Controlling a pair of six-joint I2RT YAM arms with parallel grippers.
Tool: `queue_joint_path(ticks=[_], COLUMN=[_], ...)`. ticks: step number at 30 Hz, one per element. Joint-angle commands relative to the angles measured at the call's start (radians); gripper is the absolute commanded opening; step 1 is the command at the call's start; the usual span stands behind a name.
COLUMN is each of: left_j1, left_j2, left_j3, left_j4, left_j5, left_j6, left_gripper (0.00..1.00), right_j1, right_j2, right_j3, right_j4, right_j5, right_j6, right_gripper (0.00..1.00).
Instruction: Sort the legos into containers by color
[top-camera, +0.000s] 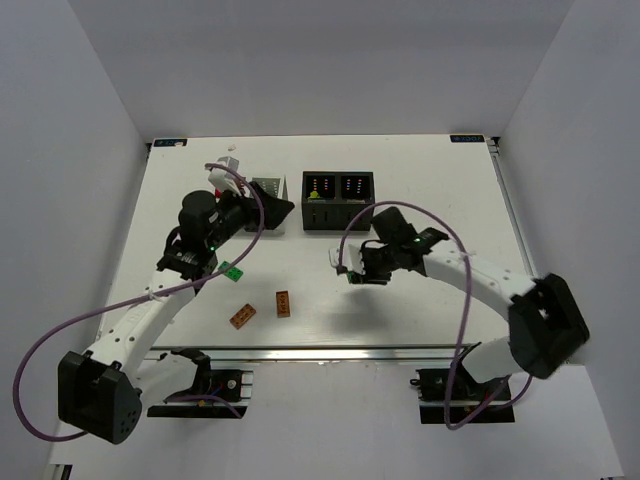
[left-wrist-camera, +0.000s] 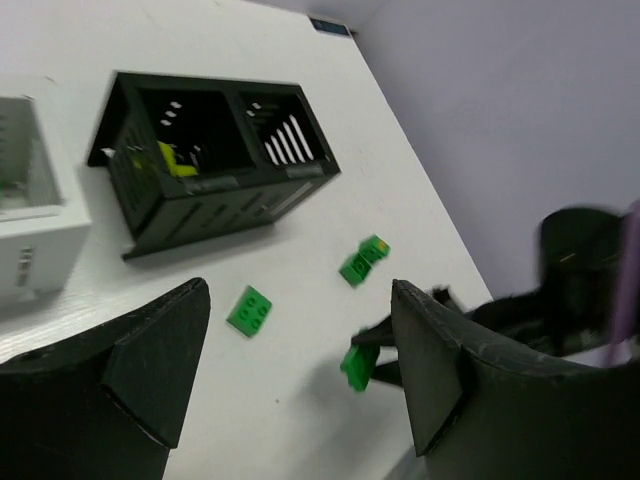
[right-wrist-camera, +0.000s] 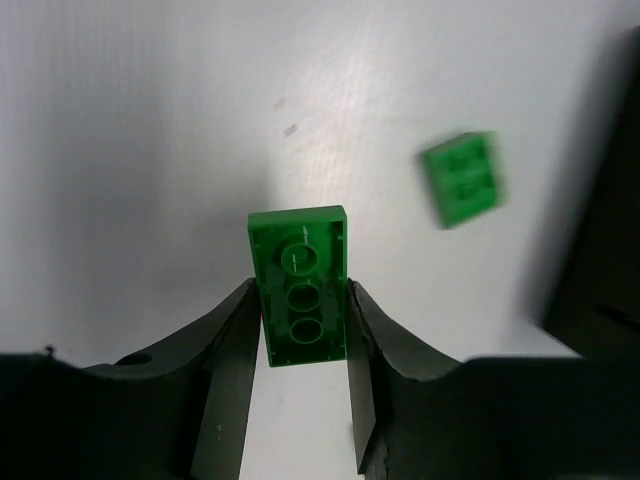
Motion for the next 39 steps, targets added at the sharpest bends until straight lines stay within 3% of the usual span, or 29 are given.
queue_joint_path(ticks=[1,8,13,23,27,34,39], left_j1=[-0.03,-0.064,-0.113,-0.174,-0.185,-0.193,-0.206], left_j2=[0.028,0.161,0.189,0.255,0.277,0.31,0.316], left_j3=[-0.021,-0.061,-0.065,-0.047,-0.045,-0.027,-0.012], left_j4=[0.077,0.237,0.27,0.24,0.238,0.209,0.154], left_j5=[0.146,0.326,0.349,0.36,0.357,0.371,0.335], left_j6=[-0.025,-0.164,-0.16,-0.144,-0.144,-0.132,-0.094], left_gripper=[0.82,0.82,0.83,0.81,0.74,0.47,0.43], right_j1=[-0.012,-0.013,-0.01,0.085,0.129,0.169,0.175], right_j2=[-0.157,-0.272,-0.314,-0.331,-0.306,-0.303,-0.294], right_j3=[0.039,-0.104,-0.142,-0.193,-0.205,-0.224,-0.227], right_j4=[0.151,0.45,0.58,0.699,0.751,0.803,0.815], right_j5=[-0.095,-0.03,-0.019,0.111,0.2,0.278,0.307], right_j6=[0.203,0.416,0.533,0.546,0.552,0.549,0.53], right_gripper=[0.0,0.0,0.0,0.0,0.0,0.0,0.0])
